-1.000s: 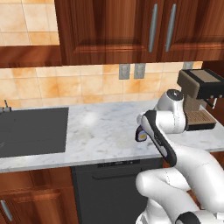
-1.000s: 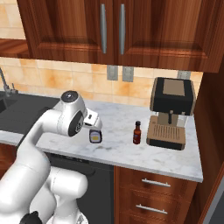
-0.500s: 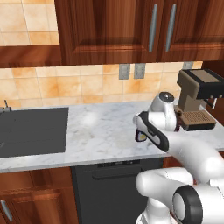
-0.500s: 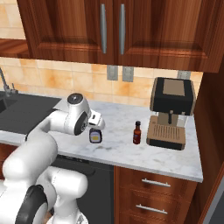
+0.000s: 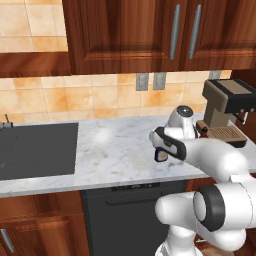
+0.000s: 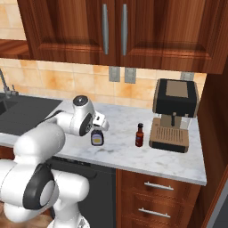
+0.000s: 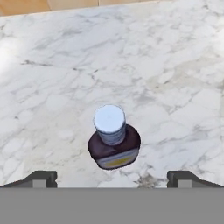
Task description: Place the condiment bottle and condiment bottle from the counter to the top shelf of the fridge. If the existing items in the fridge are on the top shelf, move them to other shelves.
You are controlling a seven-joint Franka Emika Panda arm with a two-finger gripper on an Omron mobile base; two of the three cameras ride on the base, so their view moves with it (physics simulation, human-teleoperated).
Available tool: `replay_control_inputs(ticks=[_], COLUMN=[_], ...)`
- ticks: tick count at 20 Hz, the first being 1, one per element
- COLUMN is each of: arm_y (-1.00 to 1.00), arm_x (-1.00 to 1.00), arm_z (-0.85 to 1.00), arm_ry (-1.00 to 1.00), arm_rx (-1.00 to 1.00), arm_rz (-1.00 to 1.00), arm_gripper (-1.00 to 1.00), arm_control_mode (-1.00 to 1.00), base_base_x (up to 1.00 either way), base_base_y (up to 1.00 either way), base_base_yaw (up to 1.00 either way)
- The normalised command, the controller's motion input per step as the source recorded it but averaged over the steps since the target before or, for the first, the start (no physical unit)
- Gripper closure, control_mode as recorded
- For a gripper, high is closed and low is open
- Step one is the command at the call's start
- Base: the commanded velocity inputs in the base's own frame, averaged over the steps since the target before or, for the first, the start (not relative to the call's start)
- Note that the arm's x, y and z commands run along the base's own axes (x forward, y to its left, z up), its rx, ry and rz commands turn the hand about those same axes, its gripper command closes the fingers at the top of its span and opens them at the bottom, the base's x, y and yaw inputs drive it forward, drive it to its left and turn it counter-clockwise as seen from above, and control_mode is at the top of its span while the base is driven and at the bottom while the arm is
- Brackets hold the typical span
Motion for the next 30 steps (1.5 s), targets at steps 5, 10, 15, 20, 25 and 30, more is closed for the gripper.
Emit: replay_control_inputs(ticks=[5, 10, 15, 20, 25, 30], arm_y=[0.0, 0.0, 0.0, 0.0, 0.0, 0.0], arm_x=[0.03, 0.0, 0.11, 0.19, 0.13, 0.13], arm_z=[-0.09, -0.21, -0.08, -0.04, -0.06, -0.04], arm_ry=[0.0, 0.0, 0.0, 0.0, 0.0, 0.0], arm_rx=[0.0, 0.0, 0.0, 0.0, 0.0, 0.0], arm_rz=[0.0, 0.0, 0.0, 0.0, 0.0, 0.0], arm_gripper=[-1.0, -1.0, -1.0, -1.0, -1.0, -1.0], arm_control_mode=[-1.0, -1.0, -1.0, -1.0, -1.0, -1.0], base_base_x=[0.0, 0.0, 0.0, 0.0, 0.0, 0.0], base_base_y=[0.0, 0.0, 0.0, 0.0, 0.0, 0.0], base_base_yaw=[0.0, 0.0, 0.0, 0.0, 0.0, 0.0])
